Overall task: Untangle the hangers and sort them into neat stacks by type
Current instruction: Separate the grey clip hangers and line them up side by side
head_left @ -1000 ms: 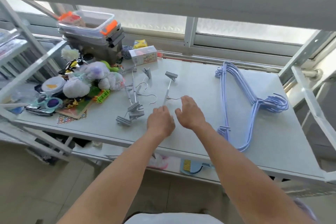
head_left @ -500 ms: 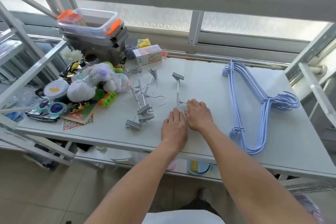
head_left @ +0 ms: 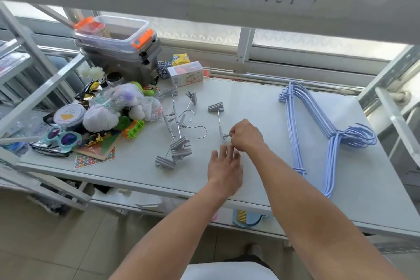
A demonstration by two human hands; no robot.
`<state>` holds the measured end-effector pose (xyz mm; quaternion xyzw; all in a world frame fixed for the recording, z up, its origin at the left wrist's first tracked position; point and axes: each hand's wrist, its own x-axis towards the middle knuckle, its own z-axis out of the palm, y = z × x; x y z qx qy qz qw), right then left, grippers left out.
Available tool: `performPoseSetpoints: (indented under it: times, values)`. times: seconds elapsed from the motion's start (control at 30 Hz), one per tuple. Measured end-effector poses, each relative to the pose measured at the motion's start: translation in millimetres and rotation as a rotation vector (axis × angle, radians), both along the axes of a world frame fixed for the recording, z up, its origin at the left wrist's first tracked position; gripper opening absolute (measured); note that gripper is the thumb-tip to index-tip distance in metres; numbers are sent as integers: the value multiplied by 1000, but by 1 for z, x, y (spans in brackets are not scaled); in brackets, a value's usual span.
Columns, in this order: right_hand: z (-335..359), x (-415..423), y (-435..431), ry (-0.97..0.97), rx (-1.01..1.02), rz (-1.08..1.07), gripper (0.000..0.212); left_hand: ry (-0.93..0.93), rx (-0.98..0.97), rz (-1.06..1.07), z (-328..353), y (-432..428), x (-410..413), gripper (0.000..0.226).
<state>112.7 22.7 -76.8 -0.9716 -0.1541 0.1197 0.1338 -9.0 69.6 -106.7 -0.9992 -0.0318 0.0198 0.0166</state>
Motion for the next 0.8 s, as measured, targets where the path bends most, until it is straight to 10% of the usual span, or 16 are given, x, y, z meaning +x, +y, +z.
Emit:
performPoseSetpoints:
  times: [0.43,0.8]
  values:
    - [-41,-23,-36,-84,246,-58,59,-20,-380,18,-7,50,-2,98]
    - [-48,-21,-50,-108,-57,31,57,-177,-425,37,-7,51,-12,71]
